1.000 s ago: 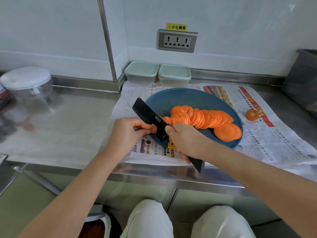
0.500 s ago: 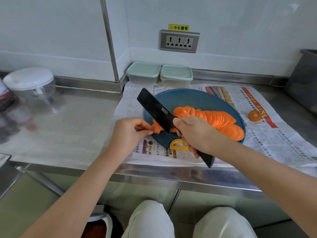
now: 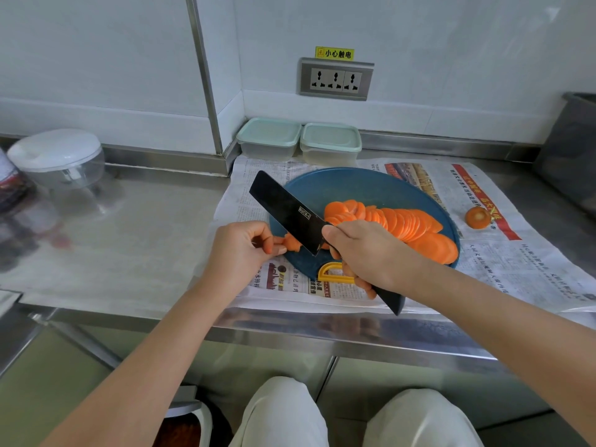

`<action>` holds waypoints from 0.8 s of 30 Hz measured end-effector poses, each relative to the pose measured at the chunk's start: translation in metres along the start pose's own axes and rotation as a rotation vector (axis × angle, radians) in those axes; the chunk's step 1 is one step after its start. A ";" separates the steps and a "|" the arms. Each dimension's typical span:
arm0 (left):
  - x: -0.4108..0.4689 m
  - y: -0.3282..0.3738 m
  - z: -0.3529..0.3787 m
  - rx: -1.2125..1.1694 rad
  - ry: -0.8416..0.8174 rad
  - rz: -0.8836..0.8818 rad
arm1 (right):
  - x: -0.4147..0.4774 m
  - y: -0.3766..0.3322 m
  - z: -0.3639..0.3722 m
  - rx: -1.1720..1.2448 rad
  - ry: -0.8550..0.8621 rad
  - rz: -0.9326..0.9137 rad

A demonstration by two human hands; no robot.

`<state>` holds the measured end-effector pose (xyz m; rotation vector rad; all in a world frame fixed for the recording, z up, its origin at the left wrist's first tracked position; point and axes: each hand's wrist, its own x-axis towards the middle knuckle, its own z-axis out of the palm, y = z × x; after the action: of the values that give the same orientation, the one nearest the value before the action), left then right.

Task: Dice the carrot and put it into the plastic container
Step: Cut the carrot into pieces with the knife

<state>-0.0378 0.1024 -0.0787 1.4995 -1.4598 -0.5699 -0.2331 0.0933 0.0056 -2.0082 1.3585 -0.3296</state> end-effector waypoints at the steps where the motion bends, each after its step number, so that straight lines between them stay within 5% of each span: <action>1: 0.000 0.001 0.000 -0.004 0.001 0.002 | 0.000 0.000 0.000 0.000 0.003 0.001; 24: -0.001 0.003 0.001 0.005 -0.018 0.019 | 0.005 -0.005 -0.001 -0.184 -0.025 -0.013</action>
<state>-0.0408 0.1032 -0.0768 1.4859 -1.4887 -0.5698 -0.2284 0.0898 0.0087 -2.1646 1.4042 -0.1898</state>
